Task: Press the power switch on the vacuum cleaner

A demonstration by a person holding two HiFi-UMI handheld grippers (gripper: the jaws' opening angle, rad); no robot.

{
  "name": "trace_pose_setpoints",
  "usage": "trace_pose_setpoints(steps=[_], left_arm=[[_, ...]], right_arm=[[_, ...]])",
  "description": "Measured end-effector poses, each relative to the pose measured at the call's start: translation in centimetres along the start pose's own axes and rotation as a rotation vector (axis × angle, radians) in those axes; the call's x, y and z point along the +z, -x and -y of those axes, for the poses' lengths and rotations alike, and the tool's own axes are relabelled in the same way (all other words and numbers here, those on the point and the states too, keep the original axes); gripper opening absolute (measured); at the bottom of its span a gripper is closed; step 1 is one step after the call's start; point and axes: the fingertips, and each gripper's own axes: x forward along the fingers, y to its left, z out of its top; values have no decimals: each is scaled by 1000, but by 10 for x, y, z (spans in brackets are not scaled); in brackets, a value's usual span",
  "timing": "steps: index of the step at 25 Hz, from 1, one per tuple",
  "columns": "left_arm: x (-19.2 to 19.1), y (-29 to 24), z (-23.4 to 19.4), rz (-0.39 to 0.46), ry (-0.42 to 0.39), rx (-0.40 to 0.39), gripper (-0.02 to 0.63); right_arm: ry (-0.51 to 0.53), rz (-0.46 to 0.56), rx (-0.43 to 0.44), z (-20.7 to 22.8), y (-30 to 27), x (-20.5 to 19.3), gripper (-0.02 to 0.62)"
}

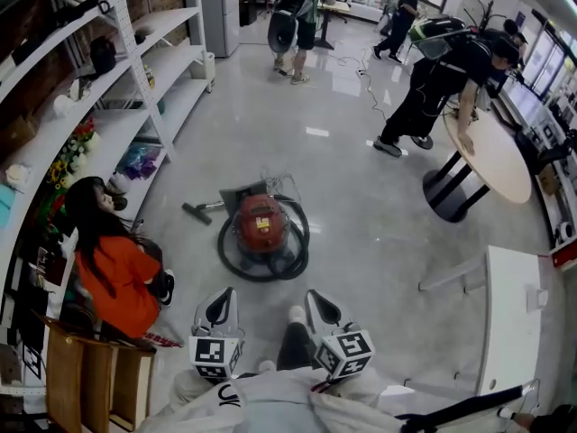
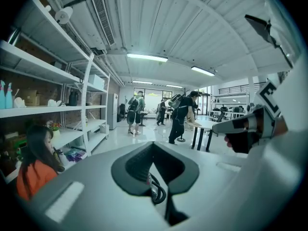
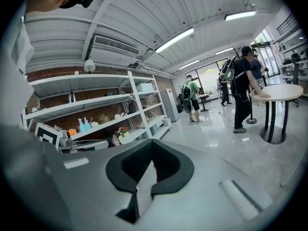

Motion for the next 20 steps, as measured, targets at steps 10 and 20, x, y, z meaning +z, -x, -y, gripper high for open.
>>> trace_pose_setpoints(steps=[10,20], left_arm=[[12,-68,5,-48,-2,4,0],[34,-128,2,-59,7,60,0]], right_arm=[[-30,-20,7,54,-44,26,2],[-32,-31,63,105,-93,56,2]])
